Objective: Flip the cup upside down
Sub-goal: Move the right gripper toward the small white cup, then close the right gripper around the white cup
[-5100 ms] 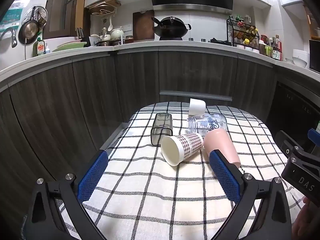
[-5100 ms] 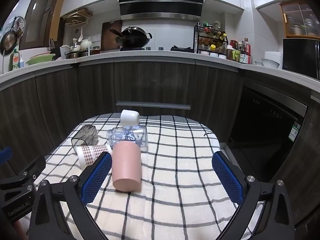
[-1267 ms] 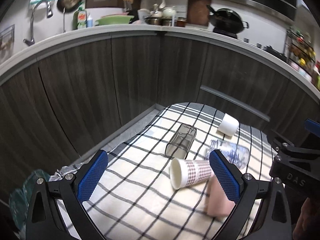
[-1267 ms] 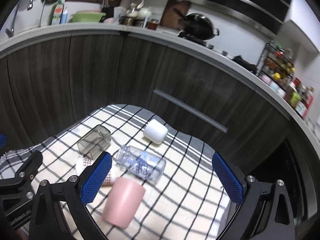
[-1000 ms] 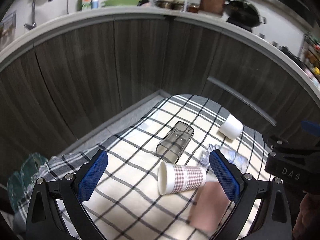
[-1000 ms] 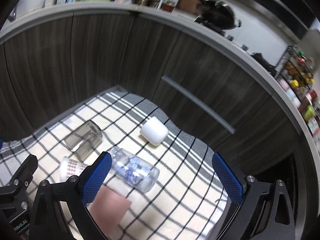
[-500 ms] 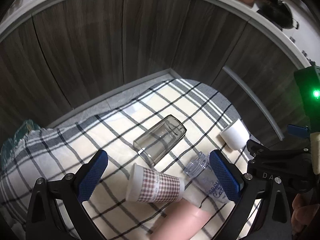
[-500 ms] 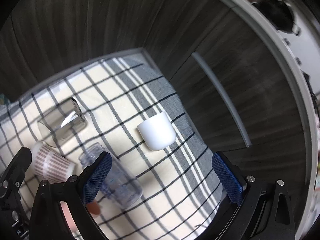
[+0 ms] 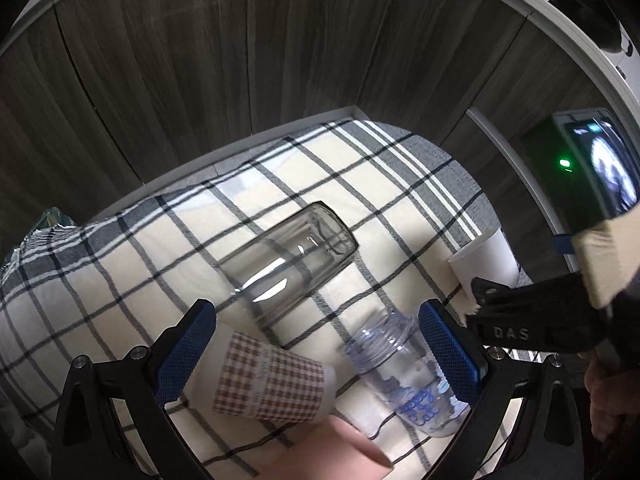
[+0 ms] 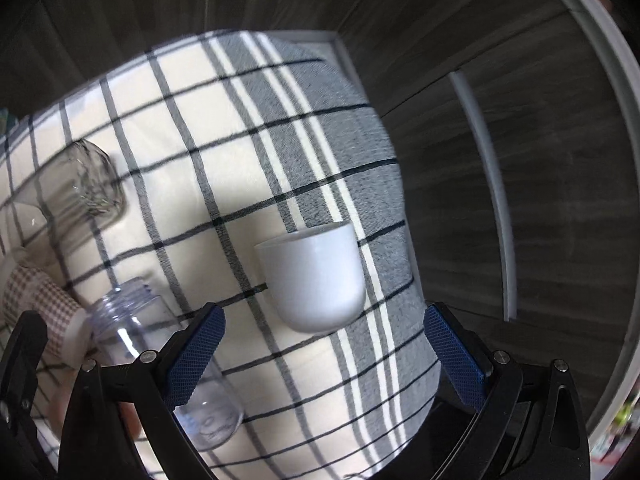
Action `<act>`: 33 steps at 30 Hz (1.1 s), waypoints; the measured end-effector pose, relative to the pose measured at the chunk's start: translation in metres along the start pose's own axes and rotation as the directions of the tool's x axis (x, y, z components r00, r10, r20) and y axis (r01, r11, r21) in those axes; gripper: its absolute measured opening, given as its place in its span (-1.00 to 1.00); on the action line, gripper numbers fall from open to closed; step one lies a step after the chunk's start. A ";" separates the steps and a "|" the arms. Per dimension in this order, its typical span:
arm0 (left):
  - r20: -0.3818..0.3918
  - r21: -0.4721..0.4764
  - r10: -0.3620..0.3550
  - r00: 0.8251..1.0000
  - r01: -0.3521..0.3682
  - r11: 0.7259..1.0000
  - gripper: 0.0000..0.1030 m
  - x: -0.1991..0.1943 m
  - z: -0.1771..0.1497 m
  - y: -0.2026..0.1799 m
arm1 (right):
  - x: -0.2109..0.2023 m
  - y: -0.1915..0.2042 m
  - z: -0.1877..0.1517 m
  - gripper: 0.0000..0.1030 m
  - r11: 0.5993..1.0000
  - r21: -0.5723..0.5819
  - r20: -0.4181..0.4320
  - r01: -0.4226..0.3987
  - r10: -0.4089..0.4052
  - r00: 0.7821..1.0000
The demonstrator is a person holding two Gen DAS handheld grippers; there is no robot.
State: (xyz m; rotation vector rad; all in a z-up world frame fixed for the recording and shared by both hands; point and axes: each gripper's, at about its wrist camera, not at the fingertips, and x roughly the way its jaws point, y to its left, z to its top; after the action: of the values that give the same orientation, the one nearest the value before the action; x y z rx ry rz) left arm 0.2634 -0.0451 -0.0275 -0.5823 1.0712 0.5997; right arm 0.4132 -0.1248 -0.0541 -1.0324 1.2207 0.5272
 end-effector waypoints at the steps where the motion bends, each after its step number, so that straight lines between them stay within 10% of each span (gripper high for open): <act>1: -0.006 -0.001 -0.003 1.000 0.003 1.000 1.00 0.002 0.000 -0.003 | 0.004 -0.001 0.002 0.95 1.000 -0.010 -0.007 0.002 -0.002 1.000; 12: -0.011 -0.013 0.003 1.000 -0.003 1.000 1.00 0.027 -0.005 -0.015 | 0.055 -0.008 0.021 0.90 0.999 -0.026 -0.079 -0.046 0.044 0.996; 18: 0.003 -0.001 0.017 1.000 -0.017 1.000 1.00 0.032 -0.006 -0.013 | 0.069 -0.002 0.019 0.33 0.998 -0.019 -0.096 -0.061 0.059 0.994; 33: 0.080 0.182 -0.099 0.992 0.083 0.980 1.00 -0.022 -0.011 0.002 | -0.007 -0.011 -0.020 0.32 0.979 0.188 0.004 -0.073 0.074 0.997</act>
State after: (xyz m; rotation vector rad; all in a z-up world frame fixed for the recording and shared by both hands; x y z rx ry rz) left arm 0.2477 -0.0552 -0.0113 -0.4419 0.9967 0.4401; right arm 0.4099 -0.1462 -0.0440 -0.8306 1.2891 0.4573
